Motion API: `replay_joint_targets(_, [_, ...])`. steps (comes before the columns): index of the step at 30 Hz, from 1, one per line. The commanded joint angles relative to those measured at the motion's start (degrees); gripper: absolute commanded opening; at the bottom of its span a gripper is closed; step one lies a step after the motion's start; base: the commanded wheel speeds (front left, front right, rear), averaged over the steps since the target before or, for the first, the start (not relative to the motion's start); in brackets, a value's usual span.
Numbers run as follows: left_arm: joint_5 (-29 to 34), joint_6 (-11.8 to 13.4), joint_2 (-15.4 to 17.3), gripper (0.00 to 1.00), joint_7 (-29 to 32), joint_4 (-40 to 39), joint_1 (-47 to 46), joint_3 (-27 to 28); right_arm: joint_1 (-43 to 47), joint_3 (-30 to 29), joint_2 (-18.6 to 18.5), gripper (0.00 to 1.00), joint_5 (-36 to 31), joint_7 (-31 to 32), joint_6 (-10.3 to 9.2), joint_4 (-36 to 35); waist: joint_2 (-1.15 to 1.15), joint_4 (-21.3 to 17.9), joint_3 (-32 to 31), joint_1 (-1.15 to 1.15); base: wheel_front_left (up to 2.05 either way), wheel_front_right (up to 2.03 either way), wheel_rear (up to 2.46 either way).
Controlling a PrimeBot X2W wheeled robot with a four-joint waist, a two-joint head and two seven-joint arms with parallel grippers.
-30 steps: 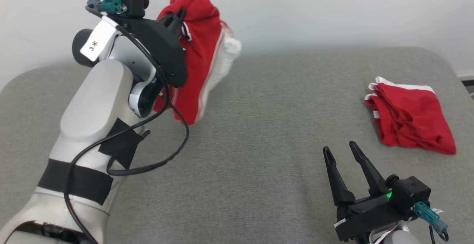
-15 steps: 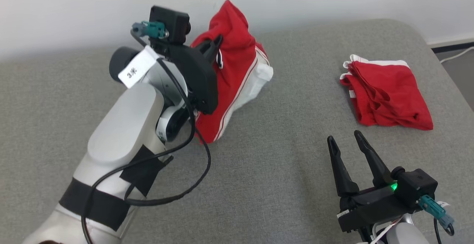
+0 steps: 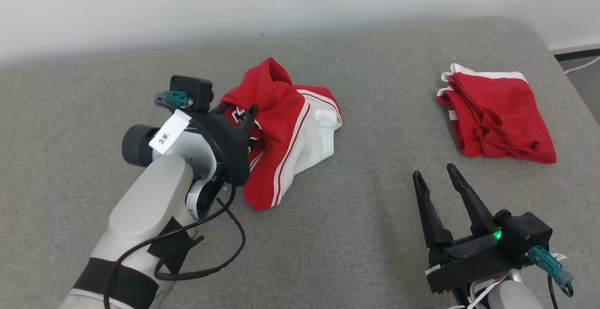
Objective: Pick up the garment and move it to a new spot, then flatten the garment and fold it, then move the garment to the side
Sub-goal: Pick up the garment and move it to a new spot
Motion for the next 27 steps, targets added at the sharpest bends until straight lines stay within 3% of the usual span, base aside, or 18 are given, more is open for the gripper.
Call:
replay_joint_targets(1, [0.2, -0.1, 0.3, 1.0, -1.8, 1.8, 0.7, 0.1, -0.3, -0.1, -0.2, 1.0, -0.5, -0.3, -0.04, 0.2, -0.01, 0.8, -0.6, 0.0, 0.0, 0.0, 0.0])
replay_joint_targets(10, [-2.3, -0.5, 0.1, 1.0, -5.2, 5.3, 1.5, 1.4, 1.2, -0.1, -0.2, 1.0, -0.2, -0.3, -0.04, 0.9, -0.01, 3.0, -3.1, 0.0, 0.0, 0.0, 0.0])
replay_joint_targets(19, [-3.6, -1.7, -0.4, 1.0, -5.8, 1.7, 6.0, -0.7, 2.6, -0.2, -0.2, 1.0, -0.3, -0.3, -0.04, 1.4, -0.01, 5.7, -5.7, 0.0, 0.0, 0.0, 0.0])
replay_joint_targets(27, [-5.5, -0.5, -0.6, 1.0, -4.6, -2.6, 11.4, -2.9, 2.8, -0.2, -0.2, 1.0, -0.7, -0.3, -0.04, 0.9, -0.01, 6.6, -5.6, 0.0, 0.0, 0.0, 0.0])
